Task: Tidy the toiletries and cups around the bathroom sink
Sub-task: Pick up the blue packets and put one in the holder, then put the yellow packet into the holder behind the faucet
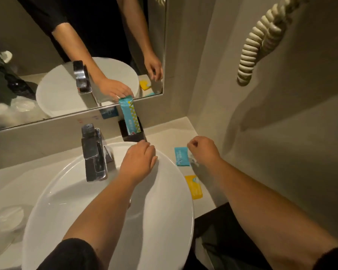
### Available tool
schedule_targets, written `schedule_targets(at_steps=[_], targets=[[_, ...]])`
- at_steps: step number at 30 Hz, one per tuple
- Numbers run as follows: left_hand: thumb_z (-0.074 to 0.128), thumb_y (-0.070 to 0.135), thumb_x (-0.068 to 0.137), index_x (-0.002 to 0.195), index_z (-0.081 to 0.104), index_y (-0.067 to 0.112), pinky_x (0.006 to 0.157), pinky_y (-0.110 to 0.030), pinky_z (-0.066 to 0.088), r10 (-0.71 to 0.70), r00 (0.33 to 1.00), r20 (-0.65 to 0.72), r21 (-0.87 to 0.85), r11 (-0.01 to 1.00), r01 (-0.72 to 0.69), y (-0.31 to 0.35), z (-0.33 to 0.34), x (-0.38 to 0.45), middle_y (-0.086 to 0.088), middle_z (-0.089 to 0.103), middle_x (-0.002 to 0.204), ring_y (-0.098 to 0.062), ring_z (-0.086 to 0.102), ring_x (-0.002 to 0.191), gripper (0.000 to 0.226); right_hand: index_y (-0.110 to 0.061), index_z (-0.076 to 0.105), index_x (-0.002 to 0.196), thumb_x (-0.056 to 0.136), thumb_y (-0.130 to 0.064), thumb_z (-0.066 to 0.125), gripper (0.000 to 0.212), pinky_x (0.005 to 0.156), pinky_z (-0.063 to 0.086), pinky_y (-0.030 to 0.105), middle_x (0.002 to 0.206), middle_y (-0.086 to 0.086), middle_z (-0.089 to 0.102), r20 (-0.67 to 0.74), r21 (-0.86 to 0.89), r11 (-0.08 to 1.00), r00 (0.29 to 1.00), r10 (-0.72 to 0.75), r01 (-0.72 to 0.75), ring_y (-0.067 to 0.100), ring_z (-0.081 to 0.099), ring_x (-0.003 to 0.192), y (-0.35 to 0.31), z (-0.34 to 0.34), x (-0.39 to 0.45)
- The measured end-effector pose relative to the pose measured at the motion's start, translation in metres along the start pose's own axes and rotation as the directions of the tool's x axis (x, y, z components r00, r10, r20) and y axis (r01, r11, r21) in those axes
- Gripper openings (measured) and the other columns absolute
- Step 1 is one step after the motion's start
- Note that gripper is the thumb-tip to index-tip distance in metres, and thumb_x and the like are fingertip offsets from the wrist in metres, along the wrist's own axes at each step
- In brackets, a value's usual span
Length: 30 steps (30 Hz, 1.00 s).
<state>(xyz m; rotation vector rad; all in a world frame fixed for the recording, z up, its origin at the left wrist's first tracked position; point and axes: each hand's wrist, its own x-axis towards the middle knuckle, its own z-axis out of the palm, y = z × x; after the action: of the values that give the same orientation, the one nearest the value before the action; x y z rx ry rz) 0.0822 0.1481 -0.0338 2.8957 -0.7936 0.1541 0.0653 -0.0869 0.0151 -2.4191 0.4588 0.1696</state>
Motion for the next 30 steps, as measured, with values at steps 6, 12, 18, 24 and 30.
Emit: schedule_targets(at_steps=[6, 12, 18, 24, 30], targets=[[0.03, 0.047, 0.097, 0.139, 0.043, 0.008, 0.11, -0.052, 0.031, 0.083, 0.992, 0.098, 0.107, 0.99, -0.093, -0.015, 0.02, -0.004, -0.017, 0.044, 0.146, -0.037, 0.036, 0.137, 0.059, -0.014, 0.066, 0.085, 0.093, -0.028, 0.056, 0.019, 0.073, 0.052, 0.034, 0.085, 0.004, 0.067, -0.015, -0.008, 0.991, 0.991, 0.132, -0.132, 0.022, 0.062, 0.081, 0.062, -0.001, -0.039], [0.019, 0.05, 0.097, 0.145, 0.036, 0.005, 0.114, -0.052, 0.024, 0.044, 0.987, 0.157, 0.105, 0.993, -0.061, -0.013, 0.025, -0.004, -0.017, 0.037, 0.151, -0.036, 0.03, 0.141, 0.068, -0.016, 0.06, 0.112, 0.093, -0.044, 0.051, 0.034, 0.073, 0.05, 0.032, 0.104, 0.006, 0.066, 0.125, -0.197, 0.966, 0.972, 0.197, -0.17, 0.022, 0.061, 0.089, 0.071, 0.03, -0.059], [0.02, 0.049, 0.098, 0.145, 0.035, 0.004, 0.115, -0.052, 0.024, 0.033, 0.986, 0.166, 0.112, 0.992, -0.052, -0.013, 0.026, -0.004, -0.017, 0.038, 0.15, -0.036, 0.03, 0.141, 0.067, -0.01, 0.043, 0.133, 0.094, -0.032, 0.058, 0.048, 0.077, 0.048, 0.032, 0.121, 0.011, 0.061, 0.165, -0.15, 0.965, 0.957, 0.239, -0.215, 0.027, 0.061, 0.105, 0.066, 0.058, -0.067], [0.019, 0.05, 0.099, 0.147, 0.032, 0.006, 0.117, -0.05, 0.021, 0.018, 0.986, 0.164, 0.129, 0.991, -0.04, -0.011, 0.024, -0.004, -0.015, 0.035, 0.152, -0.033, 0.027, 0.143, 0.067, -0.008, 0.066, 0.098, 0.088, -0.017, 0.066, 0.013, 0.08, 0.054, 0.039, 0.098, 0.013, 0.067, 0.238, 0.255, 0.886, 0.914, 0.33, -0.387, 0.029, 0.065, 0.092, 0.073, 0.045, -0.049], [0.02, 0.05, 0.099, 0.147, 0.034, 0.007, 0.116, -0.049, 0.022, 0.013, 0.987, 0.16, 0.144, 0.989, -0.036, -0.01, 0.025, -0.004, -0.014, 0.037, 0.151, -0.033, 0.029, 0.142, 0.066, -0.011, 0.058, 0.086, 0.087, -0.008, 0.068, 0.01, 0.043, 0.044, 0.016, 0.072, 0.005, 0.056, 0.213, 0.539, 0.759, 0.932, 0.295, -0.364, 0.011, 0.052, 0.053, 0.042, 0.026, 0.004]])
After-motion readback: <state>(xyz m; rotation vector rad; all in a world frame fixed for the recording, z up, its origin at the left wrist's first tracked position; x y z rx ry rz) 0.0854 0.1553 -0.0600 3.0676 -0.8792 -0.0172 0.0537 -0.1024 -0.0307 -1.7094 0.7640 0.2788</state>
